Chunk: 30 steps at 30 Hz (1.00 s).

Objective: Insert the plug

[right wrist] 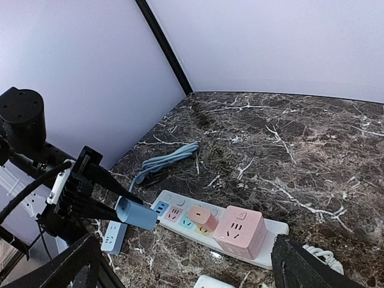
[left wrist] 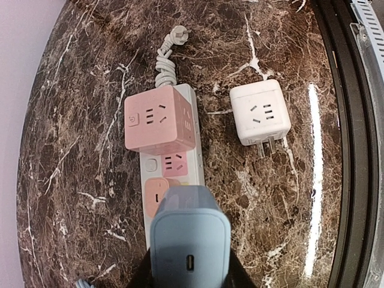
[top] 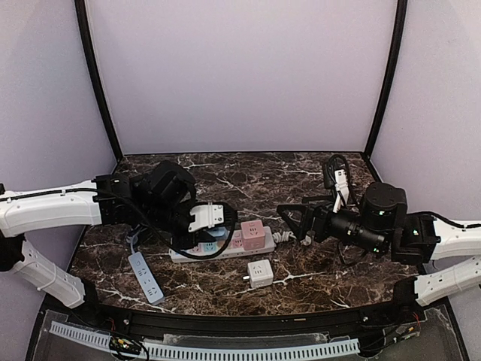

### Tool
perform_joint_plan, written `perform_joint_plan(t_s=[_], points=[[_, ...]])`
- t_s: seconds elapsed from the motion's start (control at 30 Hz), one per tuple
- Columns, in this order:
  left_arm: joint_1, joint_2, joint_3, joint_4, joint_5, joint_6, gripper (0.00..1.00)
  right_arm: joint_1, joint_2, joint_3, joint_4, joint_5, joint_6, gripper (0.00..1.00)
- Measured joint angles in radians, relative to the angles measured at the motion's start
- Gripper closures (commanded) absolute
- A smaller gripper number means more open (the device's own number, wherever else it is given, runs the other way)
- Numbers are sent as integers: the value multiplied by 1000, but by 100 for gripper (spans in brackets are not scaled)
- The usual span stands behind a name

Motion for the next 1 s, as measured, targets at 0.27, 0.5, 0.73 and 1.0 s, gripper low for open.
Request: perform_joint_plan(t_s=[0.27,0.5,0.73,1.0], points=[[67,5,21,-49,53,0,99,0,-10,-7,1,-8,-2,1],[132,5,19,-52,79,8,99,0,-18,-14,2,-21,-3,1],[203,3,-21,-9,138,35,99,0,-23,-19,5,-33,-5,2],[277,57,-29,19,226,61,99,0,-23,-19,6,-40,-12,1]])
